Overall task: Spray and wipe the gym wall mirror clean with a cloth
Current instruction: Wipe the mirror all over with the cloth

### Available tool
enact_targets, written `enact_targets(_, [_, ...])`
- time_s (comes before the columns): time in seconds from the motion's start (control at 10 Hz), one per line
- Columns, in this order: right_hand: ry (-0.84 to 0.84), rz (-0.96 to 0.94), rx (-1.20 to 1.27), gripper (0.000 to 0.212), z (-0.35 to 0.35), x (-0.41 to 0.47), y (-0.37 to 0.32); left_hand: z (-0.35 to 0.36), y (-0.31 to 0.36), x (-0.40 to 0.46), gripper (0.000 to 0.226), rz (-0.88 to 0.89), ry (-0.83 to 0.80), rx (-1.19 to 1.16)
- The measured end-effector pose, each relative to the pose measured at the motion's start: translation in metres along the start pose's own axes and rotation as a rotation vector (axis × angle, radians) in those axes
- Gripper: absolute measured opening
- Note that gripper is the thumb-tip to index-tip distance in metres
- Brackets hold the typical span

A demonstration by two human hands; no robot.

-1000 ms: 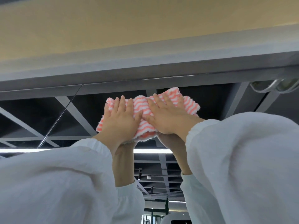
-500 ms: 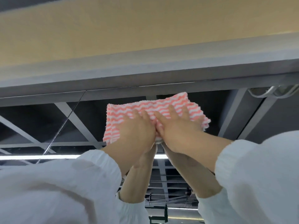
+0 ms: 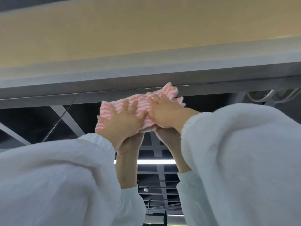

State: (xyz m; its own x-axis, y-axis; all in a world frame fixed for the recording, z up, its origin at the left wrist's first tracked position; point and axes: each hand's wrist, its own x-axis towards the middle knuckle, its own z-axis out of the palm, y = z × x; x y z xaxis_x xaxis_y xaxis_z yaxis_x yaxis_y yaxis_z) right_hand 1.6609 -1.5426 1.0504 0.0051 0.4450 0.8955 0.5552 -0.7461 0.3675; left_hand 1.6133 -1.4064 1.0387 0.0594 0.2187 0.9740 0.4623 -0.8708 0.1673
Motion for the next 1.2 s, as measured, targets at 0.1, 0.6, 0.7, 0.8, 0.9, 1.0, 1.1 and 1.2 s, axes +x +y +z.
enact_targets(0.1, [0.038,0.053,0.016,0.059,-0.004,0.002,0.007,-0.001,0.004,0.007,0.077,0.066,-0.034,0.211])
enact_targets(0.6, [0.102,0.212,-0.062,0.059,-0.020,-0.068,0.216,-0.011,0.229,-0.002,0.064,0.143,-0.046,-0.166])
enact_targets(0.7, [0.137,0.214,-0.078,0.056,-0.025,-0.101,0.271,-0.010,0.291,-0.015,0.063,0.161,-0.047,-0.179])
enact_targets(0.8, [0.082,0.226,-0.052,0.058,-0.031,-0.137,0.324,-0.008,0.351,-0.041,0.062,0.232,-0.005,-0.088])
enact_targets(0.9, [0.008,0.266,-0.020,0.061,-0.029,-0.165,0.366,-0.004,0.397,-0.068,0.058,0.256,0.012,-0.106])
enact_targets(1.0, [-0.029,0.297,-0.038,0.063,-0.029,-0.187,0.400,0.000,0.436,-0.086,0.054,0.253,0.032,-0.126])
enact_targets(1.1, [-0.074,0.315,-0.050,0.064,-0.030,-0.198,0.415,0.001,0.452,-0.092,0.053,0.241,0.022,-0.124])
enact_targets(1.2, [-0.086,0.318,-0.033,0.065,-0.029,-0.202,0.415,0.001,0.452,-0.093,0.052,0.261,0.014,-0.109])
